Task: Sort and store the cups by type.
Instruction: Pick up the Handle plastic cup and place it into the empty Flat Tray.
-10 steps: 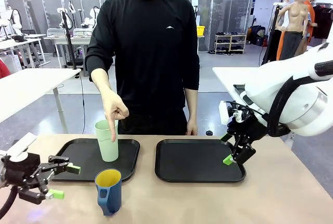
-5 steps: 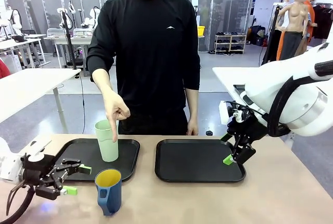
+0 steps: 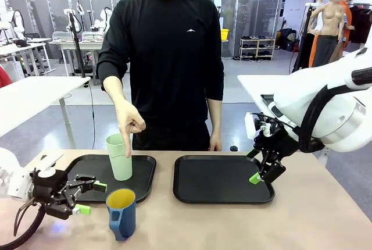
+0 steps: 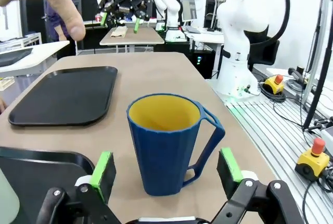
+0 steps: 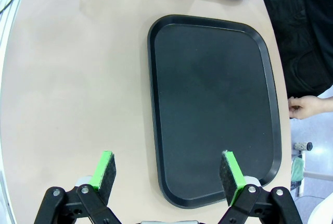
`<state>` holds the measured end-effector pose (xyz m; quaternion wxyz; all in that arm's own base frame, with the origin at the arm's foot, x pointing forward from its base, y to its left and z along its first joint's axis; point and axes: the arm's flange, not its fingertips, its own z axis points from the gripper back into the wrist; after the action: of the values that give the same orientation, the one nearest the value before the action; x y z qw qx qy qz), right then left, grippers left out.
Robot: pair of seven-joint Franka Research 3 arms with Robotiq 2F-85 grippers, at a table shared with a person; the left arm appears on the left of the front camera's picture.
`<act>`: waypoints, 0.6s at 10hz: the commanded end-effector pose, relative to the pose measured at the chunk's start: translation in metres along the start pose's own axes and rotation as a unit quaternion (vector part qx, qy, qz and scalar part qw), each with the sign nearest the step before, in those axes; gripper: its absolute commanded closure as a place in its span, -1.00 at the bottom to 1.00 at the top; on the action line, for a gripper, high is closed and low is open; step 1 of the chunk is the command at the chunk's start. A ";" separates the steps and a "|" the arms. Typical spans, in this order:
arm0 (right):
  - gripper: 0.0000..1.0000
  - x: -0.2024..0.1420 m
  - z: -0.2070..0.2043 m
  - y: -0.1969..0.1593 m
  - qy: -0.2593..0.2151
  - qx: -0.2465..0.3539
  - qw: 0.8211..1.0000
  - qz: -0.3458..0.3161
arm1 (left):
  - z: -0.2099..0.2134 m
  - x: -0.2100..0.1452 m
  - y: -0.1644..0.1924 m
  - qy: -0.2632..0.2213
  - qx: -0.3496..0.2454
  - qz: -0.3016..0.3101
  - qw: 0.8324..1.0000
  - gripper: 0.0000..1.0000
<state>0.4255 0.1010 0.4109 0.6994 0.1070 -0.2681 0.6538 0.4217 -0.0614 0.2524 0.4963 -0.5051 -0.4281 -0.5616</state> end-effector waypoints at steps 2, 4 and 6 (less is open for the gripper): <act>-1.00 0.000 0.000 0.001 0.006 -0.003 1.000 -0.001 | -0.009 -0.027 0.001 -0.018 -0.009 -0.016 1.000 -1.00; -1.00 0.000 0.000 0.001 0.006 -0.003 1.000 -0.001 | -0.016 -0.029 0.004 -0.013 -0.006 -0.013 1.000 -1.00; -1.00 0.000 0.000 0.001 0.006 -0.003 1.000 -0.001 | -0.021 -0.030 0.009 -0.005 -0.005 -0.012 1.000 -1.00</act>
<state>0.4255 0.1010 0.4109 0.6994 0.1070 -0.2681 0.6538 0.4276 -0.0751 0.2382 0.4928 -0.5187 -0.4193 -0.5588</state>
